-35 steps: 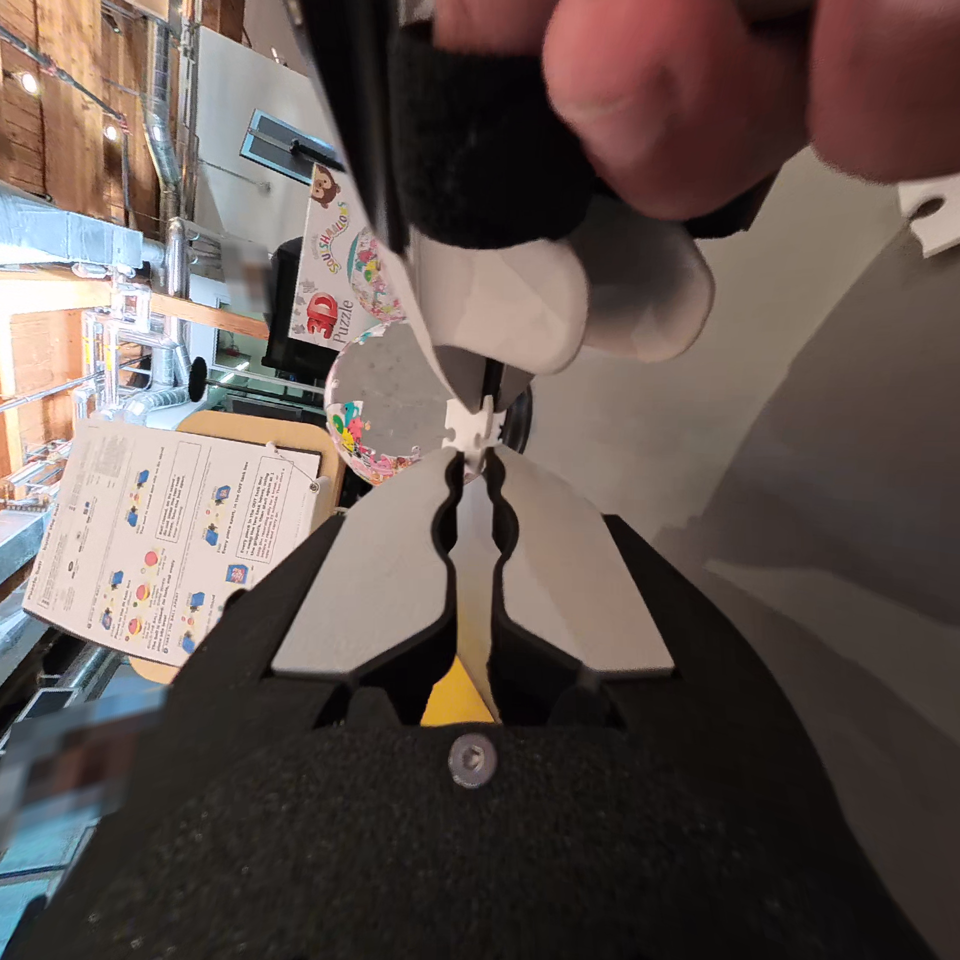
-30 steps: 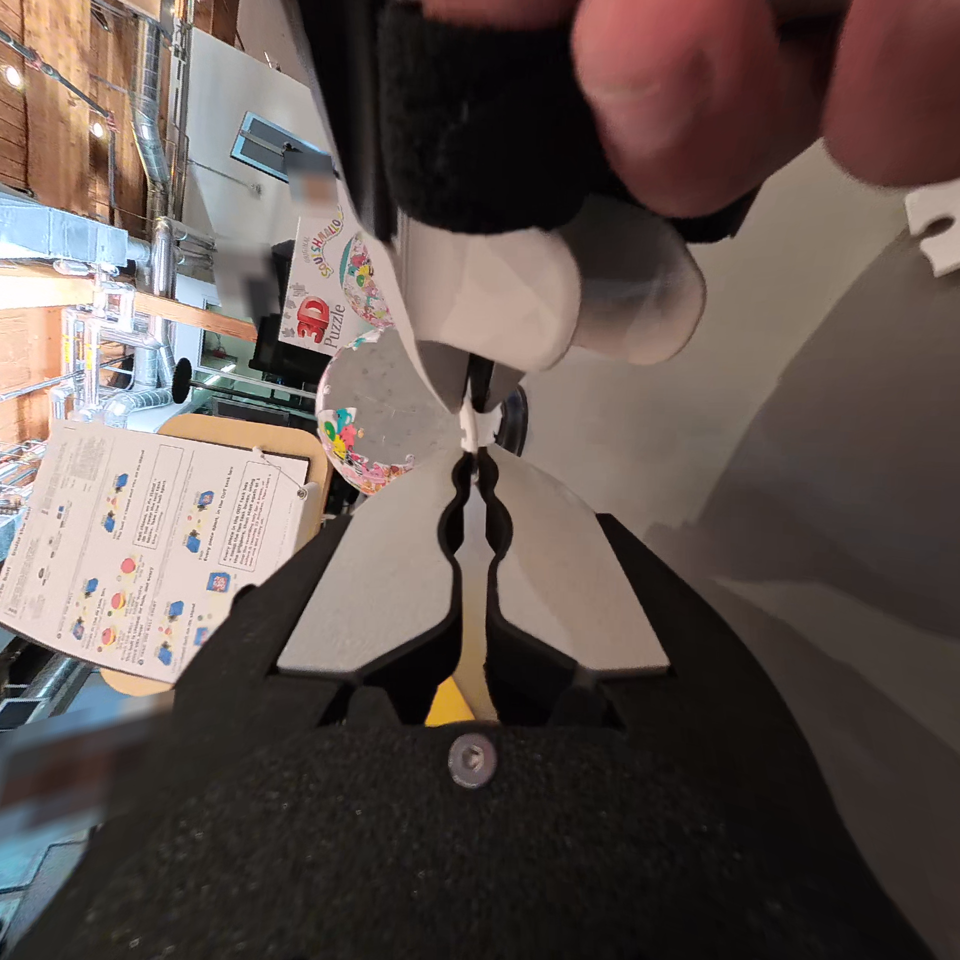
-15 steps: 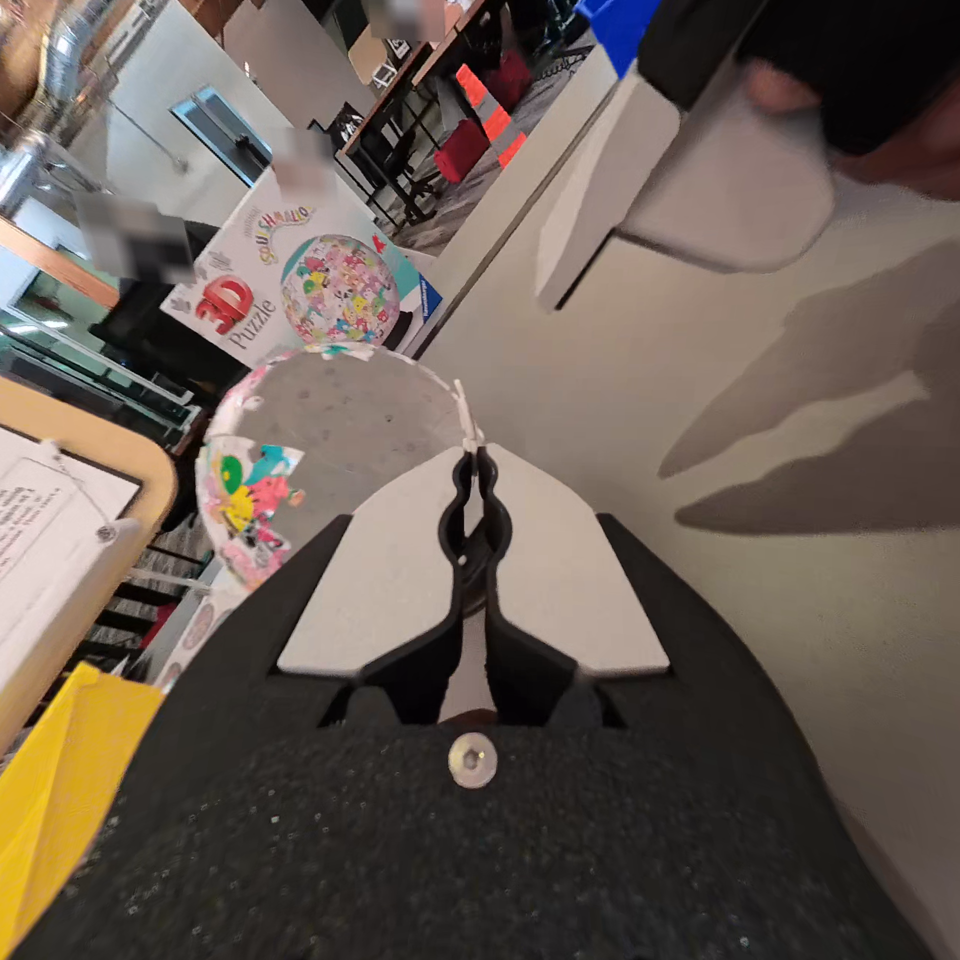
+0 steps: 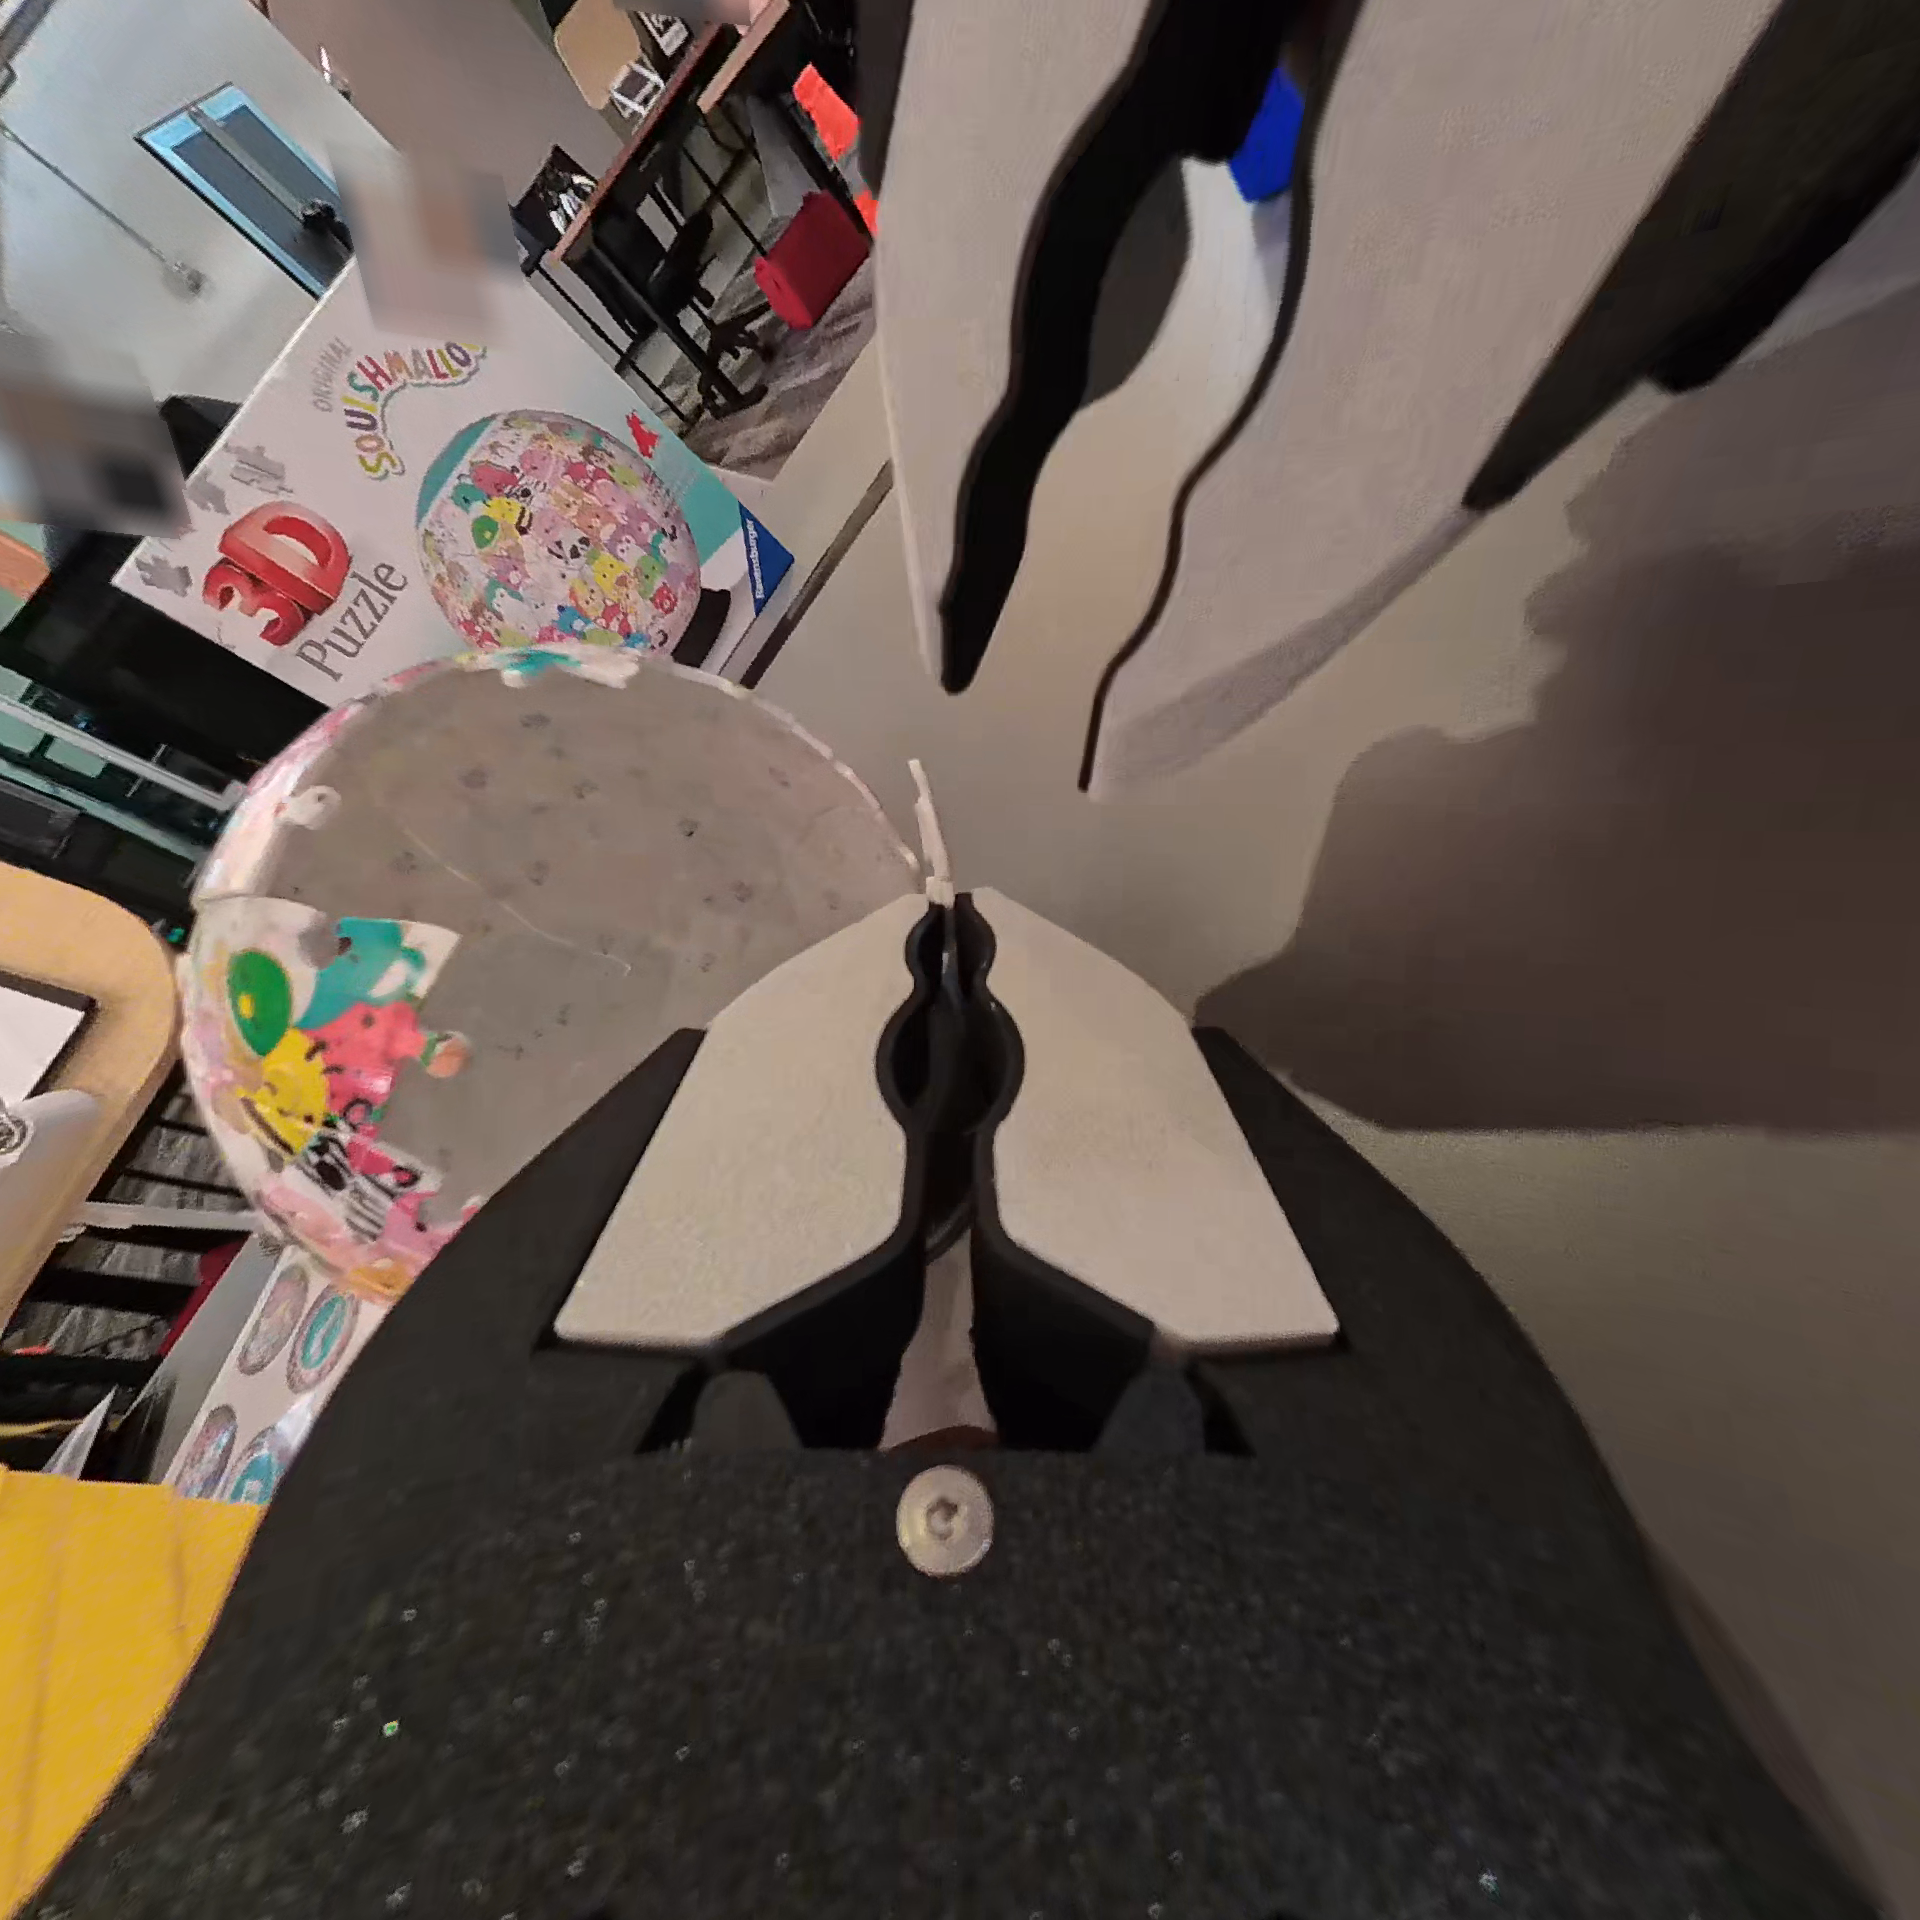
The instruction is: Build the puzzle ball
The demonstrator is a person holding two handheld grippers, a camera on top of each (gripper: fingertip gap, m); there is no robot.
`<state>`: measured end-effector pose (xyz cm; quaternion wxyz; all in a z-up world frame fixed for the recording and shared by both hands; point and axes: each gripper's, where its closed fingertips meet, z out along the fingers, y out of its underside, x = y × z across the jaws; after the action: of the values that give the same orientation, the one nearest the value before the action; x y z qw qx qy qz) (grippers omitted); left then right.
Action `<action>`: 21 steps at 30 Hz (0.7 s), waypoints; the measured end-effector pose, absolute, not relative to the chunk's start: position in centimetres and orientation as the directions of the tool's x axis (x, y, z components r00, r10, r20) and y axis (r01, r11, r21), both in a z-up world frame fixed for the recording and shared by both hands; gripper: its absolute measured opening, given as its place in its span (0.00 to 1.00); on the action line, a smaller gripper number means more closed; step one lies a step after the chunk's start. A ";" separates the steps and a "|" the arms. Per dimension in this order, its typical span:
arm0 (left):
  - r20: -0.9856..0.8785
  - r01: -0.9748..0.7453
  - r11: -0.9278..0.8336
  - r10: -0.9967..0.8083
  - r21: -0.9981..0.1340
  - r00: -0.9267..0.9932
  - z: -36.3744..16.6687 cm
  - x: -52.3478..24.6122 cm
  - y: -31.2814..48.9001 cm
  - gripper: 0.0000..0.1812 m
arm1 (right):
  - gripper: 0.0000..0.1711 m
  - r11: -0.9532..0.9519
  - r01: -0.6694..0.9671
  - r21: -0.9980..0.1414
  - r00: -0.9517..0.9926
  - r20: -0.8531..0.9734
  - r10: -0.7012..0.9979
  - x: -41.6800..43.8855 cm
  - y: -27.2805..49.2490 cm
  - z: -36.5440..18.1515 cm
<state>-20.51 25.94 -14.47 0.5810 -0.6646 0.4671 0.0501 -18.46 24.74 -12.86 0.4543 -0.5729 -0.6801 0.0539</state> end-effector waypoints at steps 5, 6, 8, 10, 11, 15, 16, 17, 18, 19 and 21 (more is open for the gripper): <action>-0.610 -0.676 0.139 -0.586 -0.724 0.533 -14.5 -20.2 25.5 0.01 | 0.10 0.544 0.790 -0.283 -0.186 0.735 0.652 -19.1 24.9 -12.7; -0.613 -0.676 0.145 -0.587 -0.723 0.530 -14.5 -20.2 25.4 0.01 | 0.10 0.555 0.792 -0.253 -0.206 0.746 0.634 -19.2 25.1 -12.5; -0.613 -0.670 0.153 -0.586 -0.726 0.530 -14.4 -20.3 25.4 0.01 | 0.09 0.578 0.782 -0.234 -0.257 0.724 0.640 -19.6 24.9 -12.7; -0.609 -0.664 0.156 -0.588 -0.731 0.532 -14.3 -20.4 25.3 0.01 | 0.09 0.596 0.776 -0.205 -0.302 0.709 0.637 -19.8 24.9 -13.2; -0.612 -0.669 0.157 -0.589 -0.727 0.527 -14.4 -20.5 25.3 0.01 | 0.08 0.606 0.773 -0.189 -0.315 0.715 0.625 -20.0 25.0 -13.3; -0.636 -0.679 0.158 -0.548 -0.717 0.544 -14.1 -20.9 25.7 0.01 | 0.02 0.621 0.776 -0.106 -0.351 0.745 0.567 -20.2 25.7 -13.0; -0.643 -0.674 0.157 -0.515 -0.721 0.567 -13.8 -21.2 25.9 0.02 | 0.02 0.625 0.774 -0.097 -0.354 0.753 0.554 -20.4 25.8 -12.8; -0.645 -0.674 0.148 -0.492 -0.724 0.584 -13.6 -21.6 26.0 0.03 | 0.01 0.631 0.771 -0.086 -0.362 0.756 0.546 -20.4 25.9 -12.7; -0.643 -0.678 0.130 -0.484 -0.723 0.594 -13.7 -22.0 26.0 0.02 | 0.01 0.630 0.774 -0.068 -0.373 0.754 0.540 -20.4 26.0 -12.6; -0.637 -0.682 0.104 -0.480 -0.724 0.603 -13.8 -22.5 25.8 0.00 | 0.01 0.623 0.781 -0.050 -0.382 0.751 0.538 -20.2 26.1 -12.4; -0.612 -0.683 0.052 -0.497 -0.728 0.615 -14.3 -23.2 25.4 0.00 | 0.01 0.606 0.795 -0.006 -0.405 0.739 0.538 -20.0 26.3 -12.1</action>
<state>-23.24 25.37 -14.25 0.5828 -0.6839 0.4316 0.0798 -19.96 26.34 -12.10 0.3633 -0.4069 -0.8192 -0.1769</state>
